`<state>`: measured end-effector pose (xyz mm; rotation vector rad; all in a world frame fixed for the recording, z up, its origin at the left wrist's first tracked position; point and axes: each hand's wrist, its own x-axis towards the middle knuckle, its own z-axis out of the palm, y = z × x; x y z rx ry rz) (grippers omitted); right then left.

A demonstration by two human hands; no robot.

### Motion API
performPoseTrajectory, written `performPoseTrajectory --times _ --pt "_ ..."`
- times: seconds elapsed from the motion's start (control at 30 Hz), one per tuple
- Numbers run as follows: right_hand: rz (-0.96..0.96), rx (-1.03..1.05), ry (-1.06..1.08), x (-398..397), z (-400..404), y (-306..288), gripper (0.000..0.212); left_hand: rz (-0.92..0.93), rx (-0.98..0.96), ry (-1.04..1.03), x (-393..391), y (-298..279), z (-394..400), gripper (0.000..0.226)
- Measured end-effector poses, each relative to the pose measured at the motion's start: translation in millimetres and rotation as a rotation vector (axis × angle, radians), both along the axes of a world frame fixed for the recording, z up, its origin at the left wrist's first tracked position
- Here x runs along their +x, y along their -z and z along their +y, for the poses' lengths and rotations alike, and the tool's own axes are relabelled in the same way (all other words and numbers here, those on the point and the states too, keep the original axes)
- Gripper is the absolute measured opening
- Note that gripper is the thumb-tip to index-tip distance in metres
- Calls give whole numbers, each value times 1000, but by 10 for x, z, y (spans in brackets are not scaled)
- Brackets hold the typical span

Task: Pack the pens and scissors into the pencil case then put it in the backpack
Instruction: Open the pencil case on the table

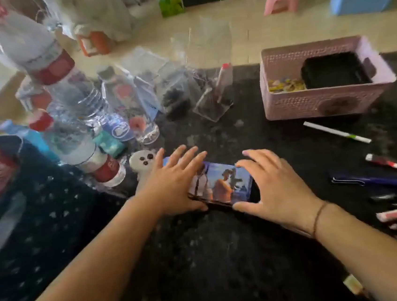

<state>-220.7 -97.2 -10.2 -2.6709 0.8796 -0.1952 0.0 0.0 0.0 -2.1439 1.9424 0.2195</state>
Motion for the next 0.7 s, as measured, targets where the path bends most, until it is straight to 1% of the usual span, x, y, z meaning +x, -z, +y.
performPoseTrajectory --times 0.1,0.17,0.23,0.37,0.5,0.6,0.7 --pt "94 -55 -64 141 -12 70 99 -28 -36 94 4 90 -40 115" --pt "159 -72 -109 180 24 72 102 -16 -111 104 -29 102 -1 112" --pt "205 -61 -129 135 97 78 102 -44 -135 107 -129 111 100 111" --pt "226 -27 -180 -95 296 -21 97 14 -212 64 -392 187 449 107" --pt "215 -33 -212 -266 451 8 92 67 -298 73 -486 325 821 102" --pt "207 -31 -220 -283 477 49 97 90 -325 42 -414 311 970 99" --pt "231 -18 -207 -277 496 60 99 187 -367 -27 -350 306 1055 104"
